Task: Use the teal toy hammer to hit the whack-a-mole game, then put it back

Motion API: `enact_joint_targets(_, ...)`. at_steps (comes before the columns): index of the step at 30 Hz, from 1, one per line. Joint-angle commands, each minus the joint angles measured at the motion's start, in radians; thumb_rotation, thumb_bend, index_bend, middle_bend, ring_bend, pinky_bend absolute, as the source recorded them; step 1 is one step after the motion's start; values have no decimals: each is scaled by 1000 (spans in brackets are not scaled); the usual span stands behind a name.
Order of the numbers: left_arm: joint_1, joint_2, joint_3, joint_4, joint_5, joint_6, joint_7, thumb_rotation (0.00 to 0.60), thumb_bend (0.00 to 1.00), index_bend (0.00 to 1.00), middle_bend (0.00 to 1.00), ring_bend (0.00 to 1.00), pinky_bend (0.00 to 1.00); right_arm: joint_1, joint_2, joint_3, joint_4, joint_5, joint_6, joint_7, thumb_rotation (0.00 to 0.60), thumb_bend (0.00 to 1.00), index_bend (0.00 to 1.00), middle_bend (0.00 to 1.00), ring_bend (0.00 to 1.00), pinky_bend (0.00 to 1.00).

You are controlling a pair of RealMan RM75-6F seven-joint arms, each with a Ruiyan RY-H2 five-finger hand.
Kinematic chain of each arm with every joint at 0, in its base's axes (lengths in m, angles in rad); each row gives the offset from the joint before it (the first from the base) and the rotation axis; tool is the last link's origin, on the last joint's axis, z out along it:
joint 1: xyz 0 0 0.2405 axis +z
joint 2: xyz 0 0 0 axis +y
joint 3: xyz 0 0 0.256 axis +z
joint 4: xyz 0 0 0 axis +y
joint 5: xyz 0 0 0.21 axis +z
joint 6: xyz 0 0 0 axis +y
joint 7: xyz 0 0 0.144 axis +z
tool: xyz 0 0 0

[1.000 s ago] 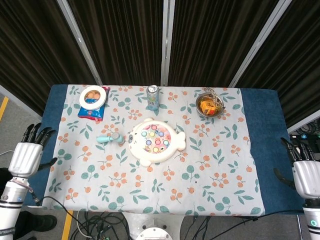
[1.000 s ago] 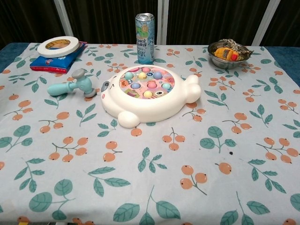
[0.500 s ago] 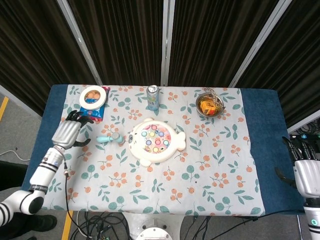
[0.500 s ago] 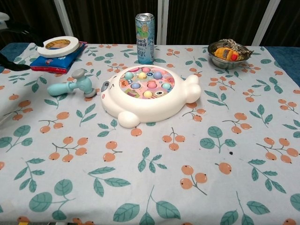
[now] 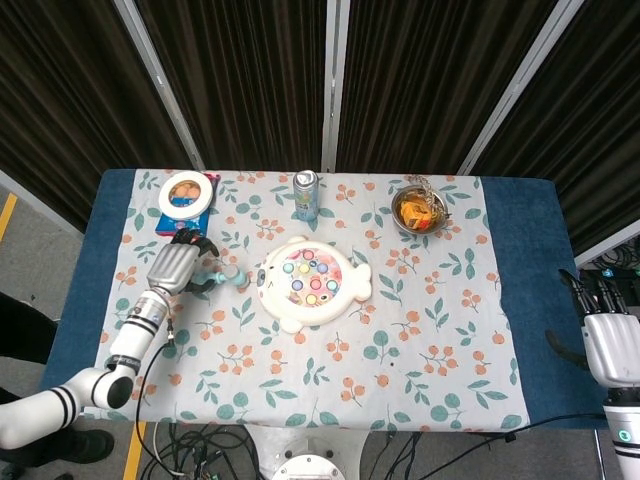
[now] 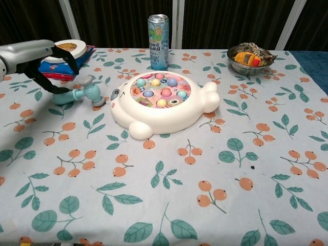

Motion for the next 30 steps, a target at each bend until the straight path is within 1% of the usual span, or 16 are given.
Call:
enact_joint_targets(1, -14, -26, 3, 3, -28, 6, 41, 600, 275, 388, 265, 86, 59, 0, 0, 0, 5, 4, -3, 6, 600, 176, 79, 212, 54, 103)
enact_joint_targets(13, -33, -80, 16, 20, -106, 14, 126, 600, 309, 399, 272, 92, 59, -2, -2, -3, 20, 3, 0, 23, 600, 176, 79, 213, 54, 102)
enact_joint_targets(21, -38, -95, 20, 33, -116, 23, 134, 600, 318, 399, 343, 161, 86, -1, -3, -4, 25, 8, -5, 28, 600, 176, 79, 213, 54, 103)
enact_joint_targets(30, -44, -95, 24, 18, -115, 33, 147, 600, 319, 399, 347, 165, 86, 2, -4, -2, 24, 14, -10, 27, 600, 176, 81, 214, 54, 103)
